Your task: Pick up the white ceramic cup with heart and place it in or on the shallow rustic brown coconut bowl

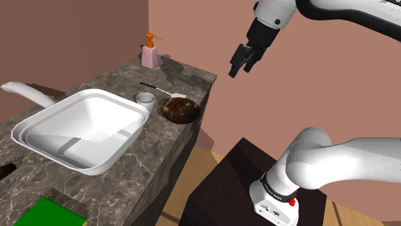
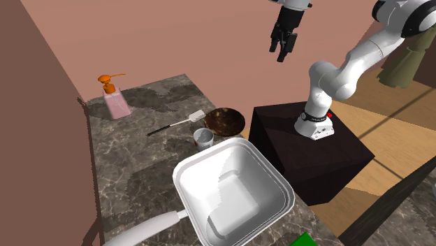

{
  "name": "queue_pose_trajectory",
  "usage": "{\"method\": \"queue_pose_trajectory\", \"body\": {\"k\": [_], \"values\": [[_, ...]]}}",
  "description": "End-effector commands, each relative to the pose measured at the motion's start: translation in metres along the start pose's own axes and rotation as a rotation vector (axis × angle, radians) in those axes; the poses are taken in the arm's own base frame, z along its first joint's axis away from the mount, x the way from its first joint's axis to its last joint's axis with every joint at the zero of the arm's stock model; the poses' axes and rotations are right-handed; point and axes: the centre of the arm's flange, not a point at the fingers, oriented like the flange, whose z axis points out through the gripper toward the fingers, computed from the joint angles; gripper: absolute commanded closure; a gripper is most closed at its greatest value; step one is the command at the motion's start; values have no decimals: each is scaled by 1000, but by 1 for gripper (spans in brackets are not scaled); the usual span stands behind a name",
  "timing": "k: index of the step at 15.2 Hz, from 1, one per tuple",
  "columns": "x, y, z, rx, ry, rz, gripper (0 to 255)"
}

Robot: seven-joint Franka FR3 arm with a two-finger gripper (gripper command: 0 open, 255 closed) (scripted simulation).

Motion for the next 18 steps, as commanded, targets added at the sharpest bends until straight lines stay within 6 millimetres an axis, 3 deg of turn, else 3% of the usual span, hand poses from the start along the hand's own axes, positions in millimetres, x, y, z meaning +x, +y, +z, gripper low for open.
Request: {"method": "queue_pose_trajectory", "body": {"k": [1, 18], "values": [[0, 0, 0, 0, 0, 0, 0], [152, -77, 151, 28, -49, 123, 0]]}}
